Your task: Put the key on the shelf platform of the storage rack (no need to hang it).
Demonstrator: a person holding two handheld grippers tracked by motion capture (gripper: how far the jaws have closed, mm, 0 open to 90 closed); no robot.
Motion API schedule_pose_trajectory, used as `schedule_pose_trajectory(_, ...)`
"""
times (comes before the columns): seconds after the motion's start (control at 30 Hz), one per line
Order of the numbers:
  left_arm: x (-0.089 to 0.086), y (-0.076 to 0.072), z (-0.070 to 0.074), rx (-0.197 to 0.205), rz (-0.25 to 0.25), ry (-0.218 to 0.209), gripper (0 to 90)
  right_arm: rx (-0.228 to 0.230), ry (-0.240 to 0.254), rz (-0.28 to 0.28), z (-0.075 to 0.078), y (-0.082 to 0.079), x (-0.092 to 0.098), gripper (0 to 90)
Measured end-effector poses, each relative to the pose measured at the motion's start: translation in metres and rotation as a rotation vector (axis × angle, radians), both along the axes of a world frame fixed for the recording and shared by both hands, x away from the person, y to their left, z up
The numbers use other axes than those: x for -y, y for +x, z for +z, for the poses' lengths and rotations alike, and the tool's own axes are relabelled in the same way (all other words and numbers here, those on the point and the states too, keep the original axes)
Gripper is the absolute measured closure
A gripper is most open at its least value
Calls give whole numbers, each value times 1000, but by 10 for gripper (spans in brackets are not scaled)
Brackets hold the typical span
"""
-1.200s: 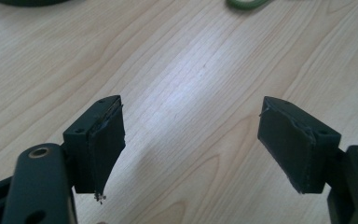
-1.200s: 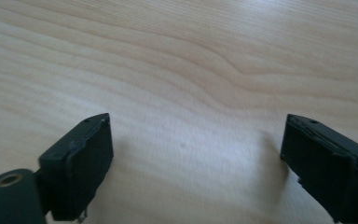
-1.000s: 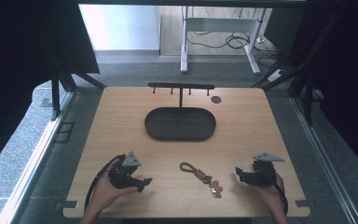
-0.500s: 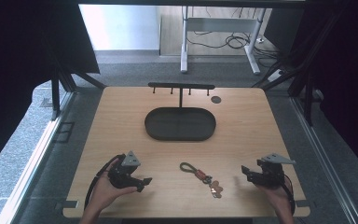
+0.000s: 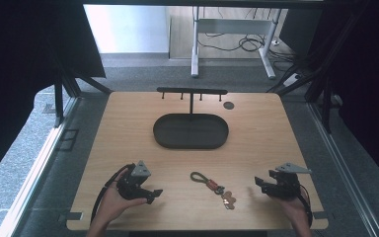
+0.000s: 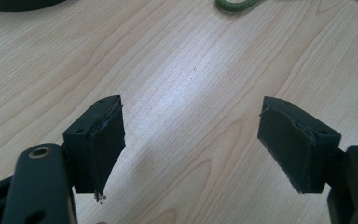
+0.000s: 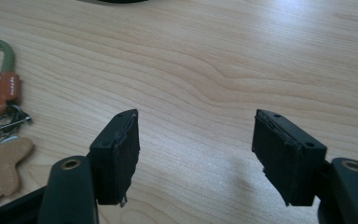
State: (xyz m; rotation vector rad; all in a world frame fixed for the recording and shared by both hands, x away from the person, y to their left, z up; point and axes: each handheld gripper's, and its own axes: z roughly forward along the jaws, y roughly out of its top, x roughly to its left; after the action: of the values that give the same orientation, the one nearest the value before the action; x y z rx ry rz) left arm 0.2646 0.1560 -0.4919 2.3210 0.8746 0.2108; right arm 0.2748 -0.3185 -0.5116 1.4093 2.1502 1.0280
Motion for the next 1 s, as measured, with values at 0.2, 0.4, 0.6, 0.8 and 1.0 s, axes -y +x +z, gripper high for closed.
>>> schedule_pose_trajectory(0.2, 4, 1, -4, -12, -6, 8, 235, 4, 19, 16, 4, -2, 0, 338)
schedule_pose_trajectory(0.4, 6, 0, -3, -9, -10, 13, 235, 24, 16, 37, 16, -8, -2, 338)
schedule_pose_trajectory(0.6, 6, 0, -4, -13, -12, 13, 235, 31, -14, 65, 26, -11, -7, 338)
schedule_pose_trajectory(0.8, 4, -1, -2, -8, -14, -3, 235, 5, -47, 85, 29, -8, -14, 341)
schedule_pose_trajectory(1.0, 1, -1, 1, 0, -6, -8, 235, -11, -112, 133, 33, -7, -26, 350)
